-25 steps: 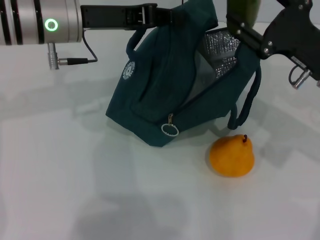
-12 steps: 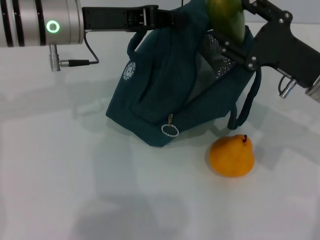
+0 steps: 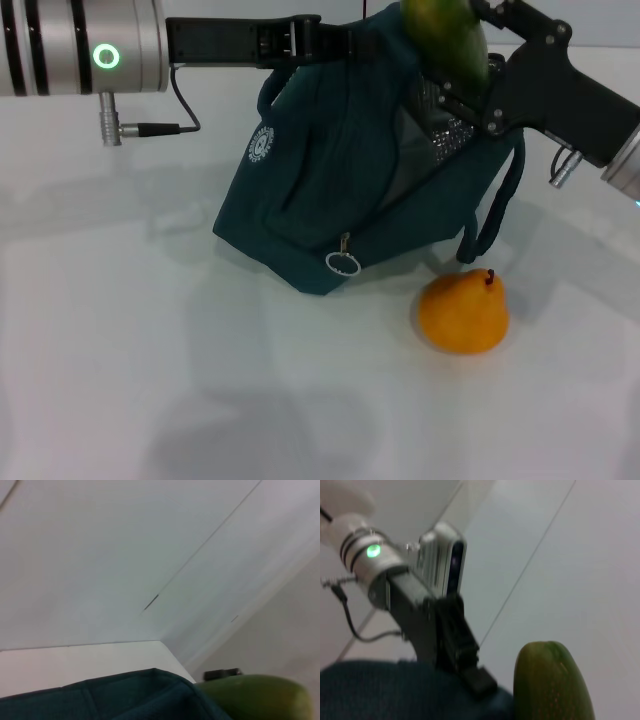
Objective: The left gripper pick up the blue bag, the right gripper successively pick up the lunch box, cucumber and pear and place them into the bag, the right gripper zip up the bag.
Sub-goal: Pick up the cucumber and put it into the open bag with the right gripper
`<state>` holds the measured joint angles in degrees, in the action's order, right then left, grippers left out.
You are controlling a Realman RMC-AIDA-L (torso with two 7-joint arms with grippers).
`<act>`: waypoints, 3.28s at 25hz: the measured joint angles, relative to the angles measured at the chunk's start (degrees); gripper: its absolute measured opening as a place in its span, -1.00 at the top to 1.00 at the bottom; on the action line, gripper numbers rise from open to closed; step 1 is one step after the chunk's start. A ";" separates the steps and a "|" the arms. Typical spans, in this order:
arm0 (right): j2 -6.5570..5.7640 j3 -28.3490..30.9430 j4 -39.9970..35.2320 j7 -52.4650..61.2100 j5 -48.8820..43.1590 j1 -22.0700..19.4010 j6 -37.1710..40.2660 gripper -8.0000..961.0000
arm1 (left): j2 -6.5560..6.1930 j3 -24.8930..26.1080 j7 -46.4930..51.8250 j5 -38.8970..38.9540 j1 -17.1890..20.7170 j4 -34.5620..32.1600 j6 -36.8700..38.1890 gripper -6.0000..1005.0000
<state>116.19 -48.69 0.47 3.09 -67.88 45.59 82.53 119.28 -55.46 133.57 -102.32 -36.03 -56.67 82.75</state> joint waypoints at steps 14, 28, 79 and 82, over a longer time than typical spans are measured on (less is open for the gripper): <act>0.00 -0.39 1.03 1.88 -1.82 -1.32 -2.13 -0.34 | -0.13 0.31 -0.05 0.11 0.34 -0.02 0.77 0.85; 0.00 -0.80 -2.68 12.16 -4.66 -1.09 -10.22 -0.34 | 0.06 0.45 0.10 0.11 0.58 -0.02 2.03 0.85; -1.41 -33.28 -38.40 76.29 -10.51 -8.01 -19.90 -0.55 | -1.30 1.42 0.57 4.12 0.61 2.02 5.98 0.85; -2.19 -33.25 -42.36 78.31 -10.54 -10.85 -19.06 -0.57 | -1.43 1.44 0.63 4.32 0.61 2.13 6.02 0.85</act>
<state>114.00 -81.94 -41.89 81.40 -78.42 34.74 63.47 117.85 -54.02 134.20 -98.00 -35.42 -54.54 88.77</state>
